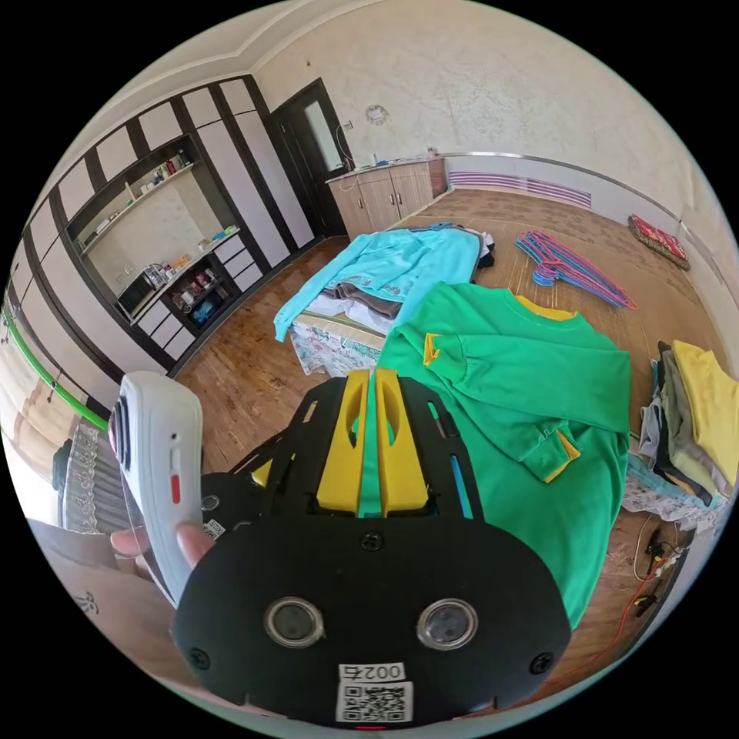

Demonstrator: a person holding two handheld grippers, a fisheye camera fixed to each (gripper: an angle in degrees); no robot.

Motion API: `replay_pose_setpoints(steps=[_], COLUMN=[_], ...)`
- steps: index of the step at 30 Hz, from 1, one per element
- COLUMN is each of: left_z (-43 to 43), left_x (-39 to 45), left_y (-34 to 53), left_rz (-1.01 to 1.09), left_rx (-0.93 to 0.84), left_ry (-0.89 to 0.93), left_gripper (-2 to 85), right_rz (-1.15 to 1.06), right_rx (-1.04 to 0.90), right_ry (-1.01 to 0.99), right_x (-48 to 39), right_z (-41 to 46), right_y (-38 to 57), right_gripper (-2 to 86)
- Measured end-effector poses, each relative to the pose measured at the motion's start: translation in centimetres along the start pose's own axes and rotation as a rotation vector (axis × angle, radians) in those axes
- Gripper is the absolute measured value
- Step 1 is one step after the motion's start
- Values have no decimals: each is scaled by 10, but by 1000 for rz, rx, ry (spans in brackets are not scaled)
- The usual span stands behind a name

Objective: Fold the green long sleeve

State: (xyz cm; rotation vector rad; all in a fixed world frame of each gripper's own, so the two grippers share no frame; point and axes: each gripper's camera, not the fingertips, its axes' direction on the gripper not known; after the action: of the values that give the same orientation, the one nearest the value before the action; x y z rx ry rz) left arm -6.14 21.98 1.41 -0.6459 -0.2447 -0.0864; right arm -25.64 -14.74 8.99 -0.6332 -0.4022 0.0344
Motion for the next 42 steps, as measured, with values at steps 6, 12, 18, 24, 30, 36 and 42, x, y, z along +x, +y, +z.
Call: replay_pose_setpoints(steps=[6, 12, 18, 24, 30, 36, 42], left_z=[4, 5, 13, 20, 32, 37, 57], left_x=[2, 8, 12, 15, 8, -31, -57], left_y=[21, 37, 52, 59, 53, 47, 50], left_rz=[-13, 47, 110, 131, 84, -16, -78], left_rx=[61, 103, 126, 82, -30, -19, -149], left_ry=[116, 155, 62, 76, 92, 10, -8], left_gripper=[-10, -10, -10, -10, -10, -10, -10], right_rz=[-59, -150, -213, -191, -127, -224, -422], right_rx=[-12, -26, -66, -89, -103, -143, -243], right_ry=[-15, 59, 99, 78, 4, -17, -123], right_x=[-22, -48, -67, -77, -78, -74, -95], right_z=[0, 1, 11, 21, 27, 33, 49], right_y=[13, 20, 27, 29, 28, 43, 63], right_gripper=[-5, -8, -9, -9, -9, -9, -4])
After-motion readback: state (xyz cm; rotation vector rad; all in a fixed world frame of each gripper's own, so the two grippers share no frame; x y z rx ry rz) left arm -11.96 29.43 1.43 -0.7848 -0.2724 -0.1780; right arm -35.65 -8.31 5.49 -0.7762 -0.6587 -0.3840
